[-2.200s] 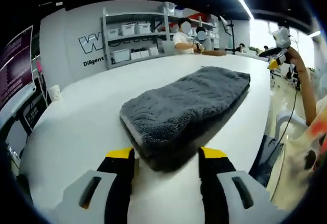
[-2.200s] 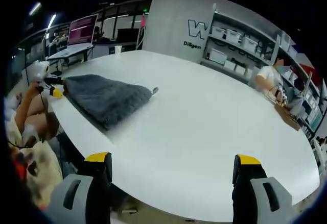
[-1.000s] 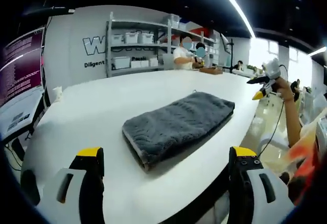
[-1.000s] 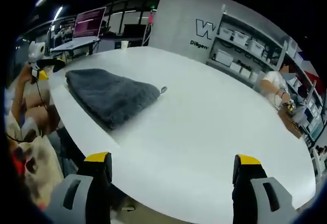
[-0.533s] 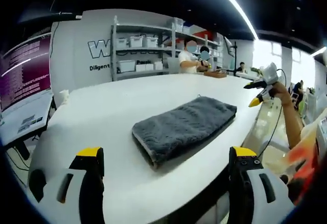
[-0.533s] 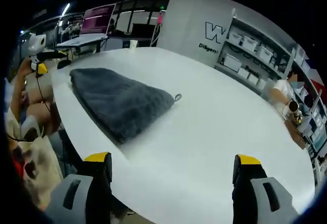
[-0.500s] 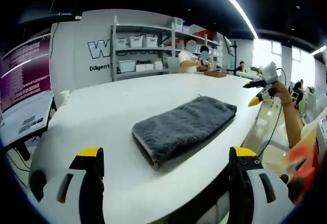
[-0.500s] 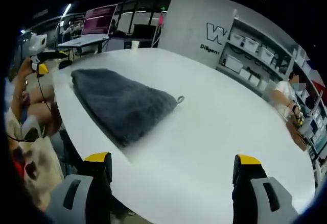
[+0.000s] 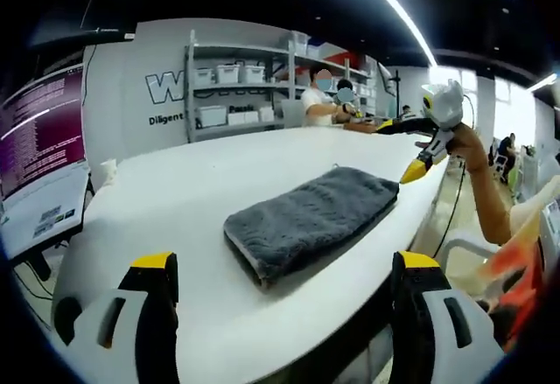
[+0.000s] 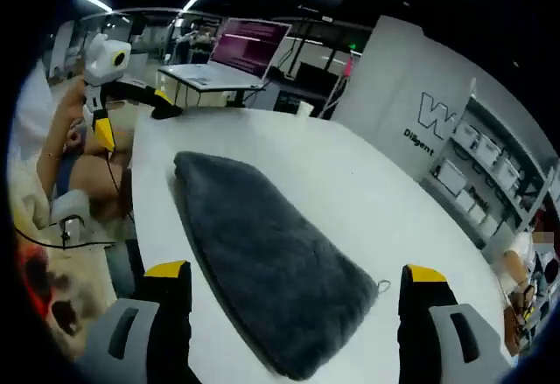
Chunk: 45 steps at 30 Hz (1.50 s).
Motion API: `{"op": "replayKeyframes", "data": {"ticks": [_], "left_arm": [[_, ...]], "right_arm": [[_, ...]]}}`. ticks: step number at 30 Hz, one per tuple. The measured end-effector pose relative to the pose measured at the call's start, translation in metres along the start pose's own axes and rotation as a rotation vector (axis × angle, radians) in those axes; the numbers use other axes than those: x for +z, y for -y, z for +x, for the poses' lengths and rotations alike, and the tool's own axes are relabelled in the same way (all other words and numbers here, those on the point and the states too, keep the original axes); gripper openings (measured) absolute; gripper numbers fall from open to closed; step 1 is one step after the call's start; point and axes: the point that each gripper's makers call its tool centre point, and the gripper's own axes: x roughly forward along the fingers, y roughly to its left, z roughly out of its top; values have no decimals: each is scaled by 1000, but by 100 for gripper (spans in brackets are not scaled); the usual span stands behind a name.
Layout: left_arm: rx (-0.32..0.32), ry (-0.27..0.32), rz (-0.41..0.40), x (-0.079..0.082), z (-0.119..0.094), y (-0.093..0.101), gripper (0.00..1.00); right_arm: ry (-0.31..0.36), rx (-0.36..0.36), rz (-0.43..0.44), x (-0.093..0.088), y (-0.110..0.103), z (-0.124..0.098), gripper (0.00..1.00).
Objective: Open the folded towel by lifting each exposed corner and separating the folded layers until the towel lies flat within the target outline without major curled edges
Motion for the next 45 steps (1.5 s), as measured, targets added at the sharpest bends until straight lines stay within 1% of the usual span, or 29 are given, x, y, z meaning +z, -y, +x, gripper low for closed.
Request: {"op": "replayKeyframes", "data": {"ticks": [1,2,4,5,6,7,8,10,11,12,13,14,16,17,21,22,25,27,28,29,30,31,33,35,37,39,41,43,45], "left_arm": [[0,0,2,0,0,0,100],[0,0,6,0,0,1,100],[-4,-6,13,0,0,1,100],[-6,-8,15,0,0,2,100],[-7,-12,17,-1,0,2,100],[-6,-14,19,-2,1,1,100],[-6,-16,22,-2,1,1,100],[-8,-23,25,-3,1,1,100],[-9,-24,25,-3,2,1,100],[-12,-25,24,-4,2,1,100],[-15,-25,23,-4,2,1,100],[-18,-26,21,-5,2,1,100],[-20,-27,21,-5,2,1,100],[-22,-28,22,-5,2,1,100],[-36,-26,28,-5,-1,4,100],[-37,-26,30,-5,-2,3,100],[-28,-11,22,-2,-7,-2,100],[-24,-7,17,-2,-9,-3,100],[-20,-4,14,-2,-10,-5,100],[-17,-4,13,-3,-10,-5,100],[-14,-5,10,-3,-10,-6,100],[-13,-5,9,-3,-11,-7,100],[-10,-3,4,-3,-11,-8,100],[-10,-1,2,-3,-11,-8,100],[-11,1,3,-2,-10,-9,100],[-13,-3,6,-3,-10,-8,100],[-10,-11,5,-5,-9,-9,100],[-11,-15,3,-6,-8,-9,100],[-15,-17,3,-6,-8,-9,100]], "right_arm": [[3,4,-6,3,-2,2,99],[11,19,-22,12,-9,8,99],[32,66,-67,33,-28,20,97],[38,79,-80,39,-34,24,97],[52,109,-107,52,-49,32,96],[65,130,-132,60,-58,37,94],[72,143,-144,64,-64,40,91],[98,191,-200,78,-86,51,85],[102,197,-209,80,-89,53,81],[112,208,-217,86,-99,59,79],[128,225,-252,91,-108,64,76],[138,242,-289,94,-117,69,72],[128,261,-303,96,-131,82,67],[124,289,-336,95,-143,90,63],[93,347,-380,86,-166,112,52],[72,357,-382,81,-171,119,50],[66,376,-381,75,-177,130,48],[61,383,-370,71,-177,136,35],[64,379,-358,70,-175,138,27],[80,369,-338,71,-172,140,15],[97,363,-327,73,-169,140,6],[111,360,-307,74,-167,141,1],[110,371,-289,72,-165,139,0],[114,375,-278,78,-160,143,0],[133,386,-245,82,-160,137,0],[147,389,-231,85,-158,133,0],[182,374,-176,93,-146,127,0],[195,364,-150,96,-138,123,0],[192,361,-127,97,-129,118,0]]}}
